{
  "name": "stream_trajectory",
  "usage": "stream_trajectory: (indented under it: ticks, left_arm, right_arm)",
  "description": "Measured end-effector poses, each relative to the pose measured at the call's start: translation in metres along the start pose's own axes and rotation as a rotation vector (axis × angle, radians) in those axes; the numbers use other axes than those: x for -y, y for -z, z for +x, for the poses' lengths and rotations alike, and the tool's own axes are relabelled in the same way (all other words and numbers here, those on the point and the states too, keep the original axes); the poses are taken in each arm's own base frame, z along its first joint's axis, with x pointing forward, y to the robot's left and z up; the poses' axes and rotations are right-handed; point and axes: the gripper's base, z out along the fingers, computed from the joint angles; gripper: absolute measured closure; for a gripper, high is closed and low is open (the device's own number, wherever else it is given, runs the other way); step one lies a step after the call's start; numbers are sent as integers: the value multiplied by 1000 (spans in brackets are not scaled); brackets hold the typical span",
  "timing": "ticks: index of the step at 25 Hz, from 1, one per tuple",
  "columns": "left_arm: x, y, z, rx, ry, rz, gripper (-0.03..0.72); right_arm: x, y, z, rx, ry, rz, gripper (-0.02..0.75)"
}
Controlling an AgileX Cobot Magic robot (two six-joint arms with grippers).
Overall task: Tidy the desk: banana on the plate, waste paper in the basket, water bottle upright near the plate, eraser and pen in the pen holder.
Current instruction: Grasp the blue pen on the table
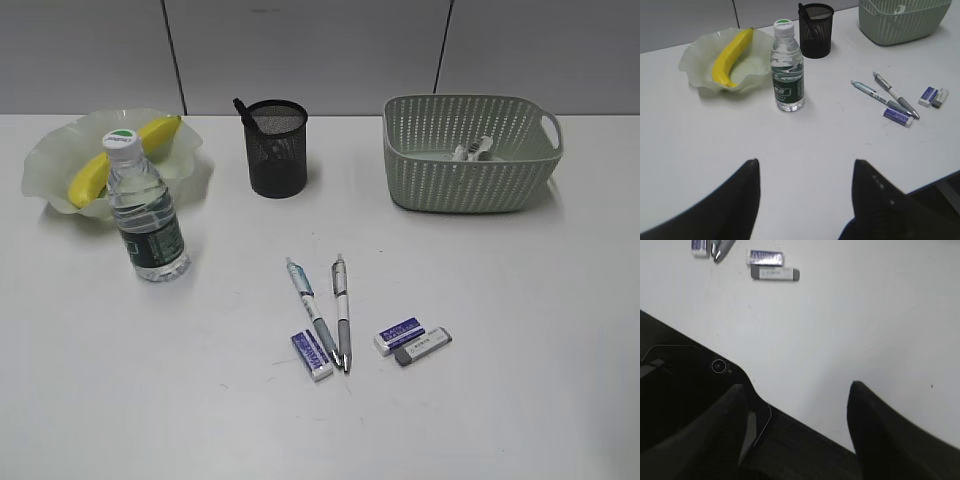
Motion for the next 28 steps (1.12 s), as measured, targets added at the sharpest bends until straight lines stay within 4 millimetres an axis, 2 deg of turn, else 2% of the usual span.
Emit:
stream_trajectory:
  ticks: [4,9,13,16,20,24,25,28]
  left_arm:
    - [0,0,0,0,0,1,253]
    - [0,-5,-3,-31,6,6,253]
    - [0,-21,-13,-118,27,26,253]
    - [2,-37,-33,-133,71,64,253]
    - [4,-78,-55,-222,181,128,253]
    - [8,-136,-70,-379,359,201,253]
    - [9,-156,-72,-436,409,218,253]
    - [12,-198,-82,-517,509,266,253]
  right_arm:
    - [0,1,47,41,-6,0,239]
    - [0,-2,88,171,-7,0,239]
    - [0,16,107,340,-2,1,239]
    - [0,29,121,454,-2,3,239]
    - [1,34,141,533,4,23,239]
    - [3,39,155,595,6,41,243]
    - [3,40,157,610,6,42,249]
    - [3,42,161,634,6,46,270]
